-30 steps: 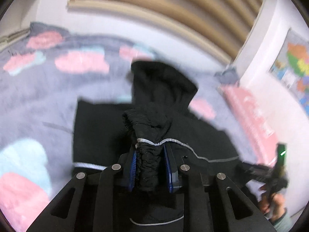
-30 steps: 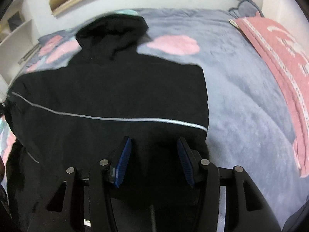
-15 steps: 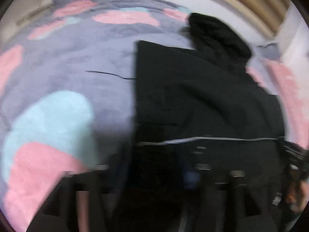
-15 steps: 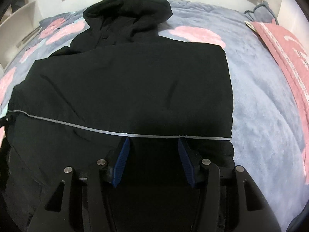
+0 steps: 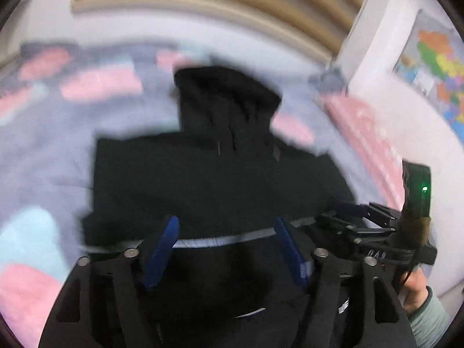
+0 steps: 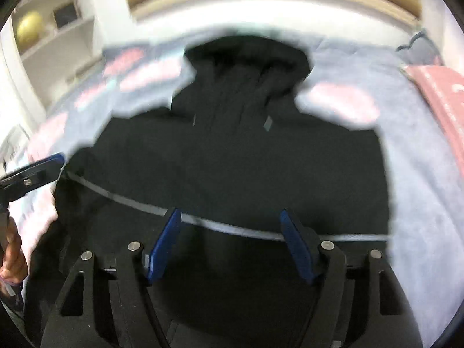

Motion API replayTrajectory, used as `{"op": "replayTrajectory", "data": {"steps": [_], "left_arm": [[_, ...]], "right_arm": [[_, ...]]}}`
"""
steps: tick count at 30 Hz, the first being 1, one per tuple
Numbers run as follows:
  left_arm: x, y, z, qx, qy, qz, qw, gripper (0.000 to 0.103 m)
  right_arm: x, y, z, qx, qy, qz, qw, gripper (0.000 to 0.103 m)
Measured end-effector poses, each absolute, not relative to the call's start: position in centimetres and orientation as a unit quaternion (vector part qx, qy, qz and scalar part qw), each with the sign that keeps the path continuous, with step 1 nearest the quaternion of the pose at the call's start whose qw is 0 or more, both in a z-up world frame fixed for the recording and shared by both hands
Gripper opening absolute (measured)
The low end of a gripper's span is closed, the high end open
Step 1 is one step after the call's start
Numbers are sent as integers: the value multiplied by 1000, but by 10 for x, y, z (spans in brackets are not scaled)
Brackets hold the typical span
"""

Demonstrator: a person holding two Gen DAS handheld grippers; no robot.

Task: Fold large clothes
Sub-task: 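Grasp the jacket hem with both tools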

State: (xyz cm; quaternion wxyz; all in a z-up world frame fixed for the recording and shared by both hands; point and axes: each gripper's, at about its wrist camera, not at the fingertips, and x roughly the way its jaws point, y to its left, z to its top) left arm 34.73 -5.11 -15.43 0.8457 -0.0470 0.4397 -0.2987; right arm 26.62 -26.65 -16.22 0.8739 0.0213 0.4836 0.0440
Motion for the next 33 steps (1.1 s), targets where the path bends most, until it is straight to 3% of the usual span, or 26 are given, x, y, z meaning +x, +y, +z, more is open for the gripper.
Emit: {"op": "replayTrajectory", "data": {"steps": [2, 4, 8, 26, 33], "left_arm": [[365, -58, -210, -53, 509, -266, 817, 55], [359, -57, -223, -53, 472, -269, 838, 56], [338, -60, -228, -29, 400, -259, 879, 56], [329, -57, -229, -15, 375, -252, 892, 57], [319, -43, -187, -35, 358, -270, 893, 58]], "right_arm": [[260, -258, -182, -14, 457, 30, 889, 75], [244, -252, -189, -36, 402, 18, 915, 76], [242, -264, -192, -10, 387, 21, 922, 76], [235, -262, -192, -1, 372, 22, 928, 78], [233, -287, -159, 55, 392, 14, 918, 78]]}}
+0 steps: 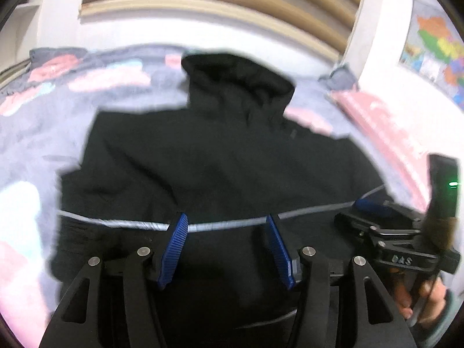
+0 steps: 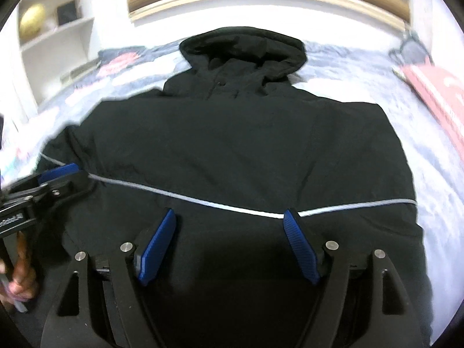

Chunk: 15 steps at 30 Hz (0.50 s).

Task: Fold large clothes
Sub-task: 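Grasp the jacket hem with both tools, then lift the hem with both tools and fold it up toward the hood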

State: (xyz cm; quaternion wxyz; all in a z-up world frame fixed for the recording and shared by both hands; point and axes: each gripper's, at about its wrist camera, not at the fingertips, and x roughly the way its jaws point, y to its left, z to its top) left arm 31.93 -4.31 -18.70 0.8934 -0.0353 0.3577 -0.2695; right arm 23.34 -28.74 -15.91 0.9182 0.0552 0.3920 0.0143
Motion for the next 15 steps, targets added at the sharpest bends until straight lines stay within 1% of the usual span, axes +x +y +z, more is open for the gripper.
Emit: {"op": "replayTrajectory", "data": {"steps": [1, 2, 3, 4, 6, 8, 9, 11, 13, 15], "left_arm": [[319, -37, -171, -42, 342, -264, 901, 59], [322, -33, -163, -44, 338, -251, 906, 66], [328, -30, -157, -44, 342, -230, 910, 70], [338, -28, -155, -46, 356, -212, 909, 71], [363, -27, -169, -40, 403, -189, 895, 71], [384, -34, -206, -7, 459, -165, 873, 70], [384, -41, -215, 19, 457, -161, 874, 70], [373, -59, -216, 82, 426, -140, 890, 71], [368, -62, -214, 94, 409, -138, 897, 71], [362, -55, -211, 78, 393, -154, 903, 71]], "right_arm": [[232, -299, -148, 64, 381, -9, 922, 78], [231, -311, -139, 72, 371, -36, 925, 78], [231, -320, -135, 80, 367, -54, 925, 79], [234, -332, -135, 91, 372, -70, 921, 79], [245, -347, -149, 100, 401, -83, 907, 78], [252, -341, -168, 62, 422, -85, 900, 78], [253, -331, -172, 30, 422, -93, 901, 78], [254, -314, -175, -18, 417, -112, 902, 81], [254, -314, -176, -14, 412, -114, 904, 83], [251, -319, -175, -1, 406, -106, 908, 83]]}}
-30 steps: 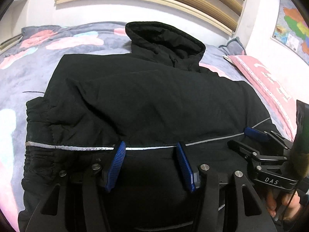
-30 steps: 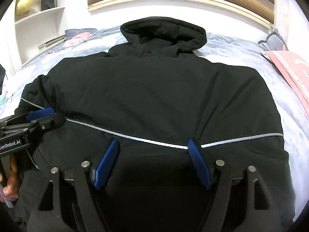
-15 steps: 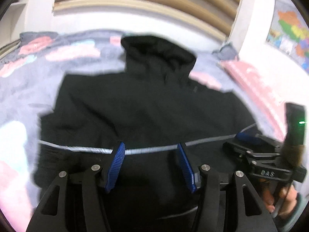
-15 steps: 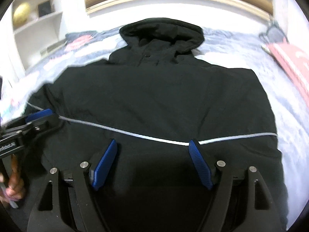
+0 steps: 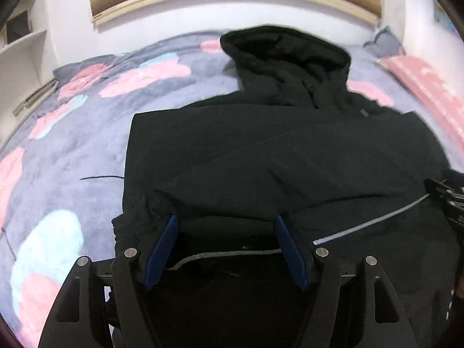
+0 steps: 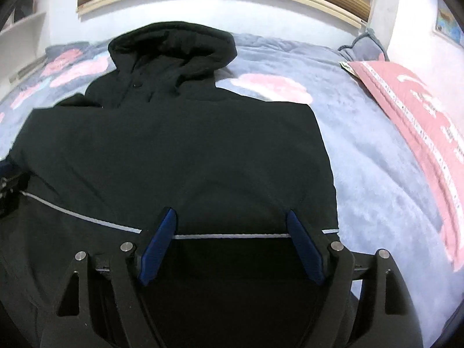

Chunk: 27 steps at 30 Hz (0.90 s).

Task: Fold large clothes
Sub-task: 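Lift the hem with both tools and fold it up toward the hood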

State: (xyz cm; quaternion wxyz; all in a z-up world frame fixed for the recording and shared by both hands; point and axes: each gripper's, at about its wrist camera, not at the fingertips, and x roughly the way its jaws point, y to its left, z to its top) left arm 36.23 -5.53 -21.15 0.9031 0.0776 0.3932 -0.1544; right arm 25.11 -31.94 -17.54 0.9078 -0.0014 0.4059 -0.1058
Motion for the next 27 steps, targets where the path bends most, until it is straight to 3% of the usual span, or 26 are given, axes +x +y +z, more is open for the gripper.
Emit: {"op": "replayTrajectory", "data": {"steps": [4, 8, 14, 27], "left_arm": [[352, -42, -198, 38, 374, -187, 907, 71], [360, -39, -146, 4, 362, -215, 907, 71], [437, -63, -71, 25, 333, -214, 918, 71], [569, -100, -78, -39, 471, -222, 853, 71]], "right_arm": [[240, -323, -169, 15, 398, -84, 913, 83], [243, -334, -133, 67, 395, -57, 914, 79], [308, -356, -70, 99, 375, -56, 920, 79], [428, -389, -50, 161, 457, -46, 874, 79]]}}
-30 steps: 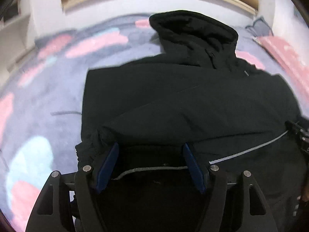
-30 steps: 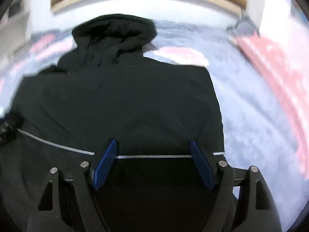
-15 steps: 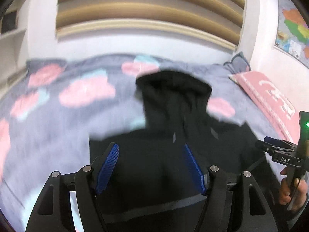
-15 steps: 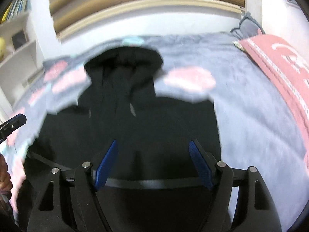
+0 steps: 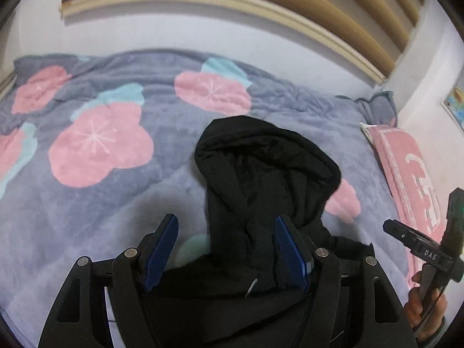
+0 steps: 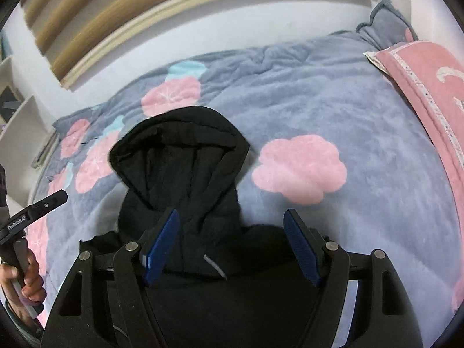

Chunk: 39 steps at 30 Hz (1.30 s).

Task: Fold large clothes
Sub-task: 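Lift the hem with both tools and fold it up toward the hood, then grasp the folded jacket near the hood with both tools and lift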

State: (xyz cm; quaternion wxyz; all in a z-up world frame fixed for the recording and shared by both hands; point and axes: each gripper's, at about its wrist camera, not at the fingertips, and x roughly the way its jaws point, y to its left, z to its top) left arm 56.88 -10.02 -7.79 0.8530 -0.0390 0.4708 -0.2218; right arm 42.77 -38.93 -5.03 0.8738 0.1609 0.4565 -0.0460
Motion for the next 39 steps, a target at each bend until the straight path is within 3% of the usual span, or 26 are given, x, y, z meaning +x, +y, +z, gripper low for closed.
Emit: {"op": "replayTrajectory", "data": {"steps": [11, 12, 13, 14, 15, 16, 18, 22, 27, 29, 31, 32, 34, 39], "left_arm": [[681, -138, -154, -56, 532, -198, 822, 71], [689, -143, -164, -52, 533, -194, 822, 71], [697, -147, -174, -51, 534, -192, 822, 70], [702, -149, -180, -49, 530, -191, 825, 53], [707, -149, -185, -47, 524, -188, 830, 35], [715, -144, -189, -56, 525, -187, 828, 12], [725, -117, -185, -116, 522, -197, 822, 12], [707, -72, -168, -180, 510, -267, 798, 18], [718, -90, -240, -95, 592, -236, 764, 24], [715, -91, -235, -95, 573, -250, 775, 26], [707, -90, -215, -81, 559, -269, 780, 32], [699, -86, -204, -72, 550, -284, 782, 46], [683, -74, -184, -54, 532, -291, 793, 58], [664, -50, -122, -101, 467, -328, 815, 58]], "right_arm": [[549, -402, -134, 192, 513, -56, 835, 78], [557, -400, -142, 189, 519, -57, 832, 77], [566, -399, -153, 184, 526, -54, 829, 66], [573, -397, -161, 174, 533, -48, 827, 54], [578, -396, -167, 161, 538, -46, 826, 32], [579, -399, -166, 152, 532, -53, 832, 22], [566, -415, -146, 171, 493, -54, 851, 13], [541, -423, -125, 170, 458, -37, 872, 13], [563, -423, -199, 201, 545, -32, 813, 14], [561, -427, -196, 210, 543, -24, 812, 15], [557, -429, -182, 206, 546, -5, 812, 28], [552, -429, -174, 198, 546, 6, 814, 32], [539, -429, -155, 182, 539, 21, 822, 50], [525, -425, -97, 169, 495, 44, 851, 53]]}}
